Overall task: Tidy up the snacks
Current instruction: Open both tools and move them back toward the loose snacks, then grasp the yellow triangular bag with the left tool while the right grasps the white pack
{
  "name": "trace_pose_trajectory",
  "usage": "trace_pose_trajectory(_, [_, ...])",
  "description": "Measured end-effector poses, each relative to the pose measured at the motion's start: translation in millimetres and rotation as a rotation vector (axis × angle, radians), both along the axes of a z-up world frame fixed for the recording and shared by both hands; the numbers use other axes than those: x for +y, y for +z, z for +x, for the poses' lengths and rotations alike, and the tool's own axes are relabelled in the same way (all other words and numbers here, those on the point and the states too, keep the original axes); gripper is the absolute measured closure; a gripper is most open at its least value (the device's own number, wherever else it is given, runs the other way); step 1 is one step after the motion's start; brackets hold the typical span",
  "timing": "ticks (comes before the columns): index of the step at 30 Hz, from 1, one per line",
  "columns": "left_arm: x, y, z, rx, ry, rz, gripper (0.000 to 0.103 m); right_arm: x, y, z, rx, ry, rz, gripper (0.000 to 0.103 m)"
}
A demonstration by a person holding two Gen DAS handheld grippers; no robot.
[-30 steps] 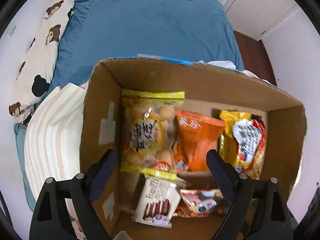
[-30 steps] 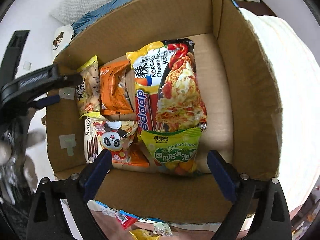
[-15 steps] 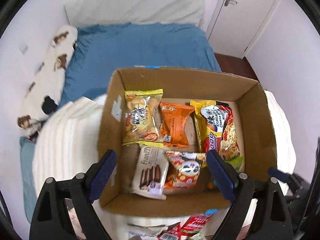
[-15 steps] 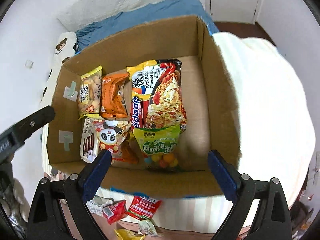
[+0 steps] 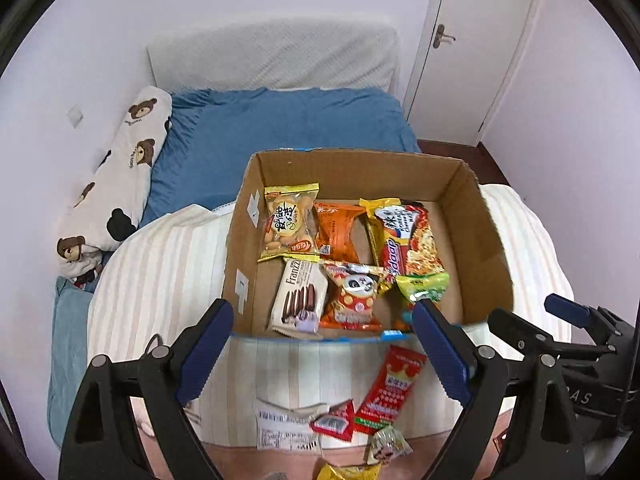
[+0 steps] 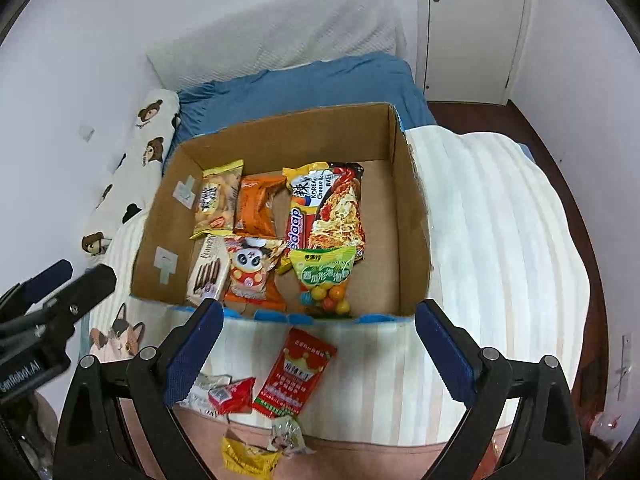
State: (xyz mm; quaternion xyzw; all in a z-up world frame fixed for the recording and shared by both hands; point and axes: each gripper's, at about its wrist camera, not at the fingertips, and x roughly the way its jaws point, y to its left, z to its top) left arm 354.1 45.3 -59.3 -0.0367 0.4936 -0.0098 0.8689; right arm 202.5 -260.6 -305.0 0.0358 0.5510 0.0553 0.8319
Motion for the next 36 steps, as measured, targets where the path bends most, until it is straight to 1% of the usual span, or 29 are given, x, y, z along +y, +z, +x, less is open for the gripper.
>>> trace_pose_trajectory(5, [-2, 8, -29, -0.018, 0.013, -0.005, 0.011, 3, 10, -25, -0.010, 0.016, 0.025, 0.004])
trace_pose_trajectory(8, [-2, 4, -46, -0.003, 0.025, -0.014, 0.011, 4, 6, -42, 0.007, 0.024, 0.038, 0.004])
trace_pose_trajectory(10, [0, -7, -58, 0.030, 0.037, -0.022, 0.011, 2, -4, -55, 0.042, 0.026, 0.063, 0.004])
trace_pose_trajectory(13, [5, -34, -76, 0.112, 0.087, -0.044, 0.011, -3, -34, -76, 0.127, 0.028, 0.099, 0.004])
trace_pose_trajectory(16, [12, -83, -101, 0.257, 0.161, -0.130, 0.011, -10, -64, -96, 0.210, 0.008, 0.123, 0.004])
trace_pose_trajectory(17, [14, -104, -110, 0.322, 0.182, -0.177, 0.011, -13, -77, -104, 0.244, -0.004, 0.132, 0.004])
trace_pose_trajectory(18, [15, -126, -120, 0.387, 0.206, -0.233, 0.011, -16, -86, -109, 0.266, -0.012, 0.138, 0.004])
trace_pose_trajectory(19, [19, -151, -131, 0.461, 0.243, -0.310, 0.011, -18, -96, -115, 0.290, -0.020, 0.145, 0.004])
trace_pose_trajectory(21, [21, -185, -149, 0.553, 0.300, -0.434, 0.011, -22, -112, -124, 0.326, -0.034, 0.156, 0.004])
trace_pose_trajectory(22, [24, -205, -160, 0.603, 0.358, -0.513, 0.011, -23, -117, -126, 0.334, -0.038, 0.158, 0.005])
trace_pose_trajectory(23, [25, -217, -170, 0.622, 0.403, -0.574, 0.013, -25, -122, -129, 0.339, -0.041, 0.157, 0.005])
trace_pose_trajectory(25, [28, -239, -183, 0.655, 0.503, -0.700, 0.013, -27, -127, -131, 0.341, -0.042, 0.153, 0.005])
trace_pose_trajectory(26, [27, -247, -187, 0.669, 0.530, -0.751, 0.013, -27, -129, -133, 0.340, -0.043, 0.150, 0.005])
trace_pose_trajectory(28, [24, -258, -192, 0.685, 0.563, -0.826, 0.013, -28, -132, -135, 0.342, -0.046, 0.144, 0.005])
trace_pose_trajectory(29, [22, -261, -192, 0.676, 0.576, -0.850, 0.013, -30, -134, -138, 0.347, -0.051, 0.142, 0.005])
trace_pose_trajectory(32, [20, -266, -187, 0.642, 0.613, -0.877, 0.013, -34, -143, -142, 0.366, -0.062, 0.134, 0.005])
trace_pose_trajectory(34, [21, -268, -183, 0.611, 0.636, -0.874, 0.018, -35, -148, -145, 0.379, -0.061, 0.123, 0.005])
trace_pose_trajectory(36, [18, -269, -181, 0.595, 0.636, -0.838, 0.039, -35, -150, -147, 0.385, -0.058, 0.118, 0.005])
